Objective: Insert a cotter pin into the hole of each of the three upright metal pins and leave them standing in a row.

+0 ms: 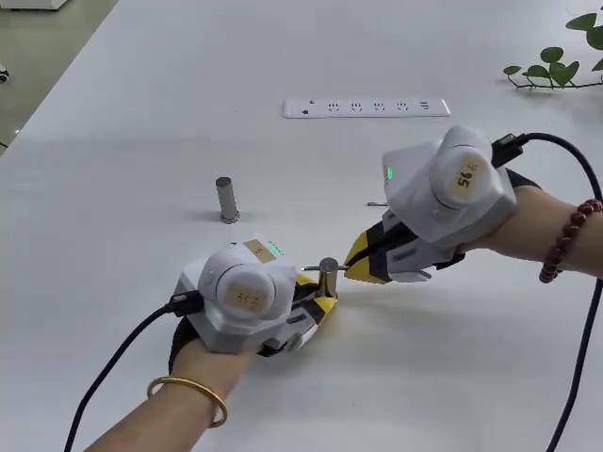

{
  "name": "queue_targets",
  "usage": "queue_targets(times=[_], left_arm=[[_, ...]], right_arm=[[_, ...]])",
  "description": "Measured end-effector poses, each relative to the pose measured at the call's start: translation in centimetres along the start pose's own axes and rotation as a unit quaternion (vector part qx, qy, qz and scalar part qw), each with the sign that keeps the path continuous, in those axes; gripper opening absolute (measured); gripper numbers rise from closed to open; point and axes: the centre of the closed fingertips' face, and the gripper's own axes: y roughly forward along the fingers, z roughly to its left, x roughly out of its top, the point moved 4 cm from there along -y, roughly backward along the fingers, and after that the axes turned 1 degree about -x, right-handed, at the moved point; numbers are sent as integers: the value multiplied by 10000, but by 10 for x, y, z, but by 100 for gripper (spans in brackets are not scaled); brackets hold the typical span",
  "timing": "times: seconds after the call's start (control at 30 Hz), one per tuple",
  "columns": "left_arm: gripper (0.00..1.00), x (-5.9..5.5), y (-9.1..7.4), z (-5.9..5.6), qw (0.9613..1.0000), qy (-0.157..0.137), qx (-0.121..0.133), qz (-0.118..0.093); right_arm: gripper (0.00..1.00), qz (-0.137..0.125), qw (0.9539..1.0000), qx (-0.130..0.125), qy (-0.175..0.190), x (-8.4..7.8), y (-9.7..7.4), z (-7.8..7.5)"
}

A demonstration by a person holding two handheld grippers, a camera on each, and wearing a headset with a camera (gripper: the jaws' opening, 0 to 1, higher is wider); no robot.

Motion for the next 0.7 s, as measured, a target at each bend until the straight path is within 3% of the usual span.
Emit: queue_targets(times=[0.7], left_arm=[[11,0,-1,-1,10000,-16,-5,-5]], right_arm=[[0,-79,9999,13,117,6,3,2]])
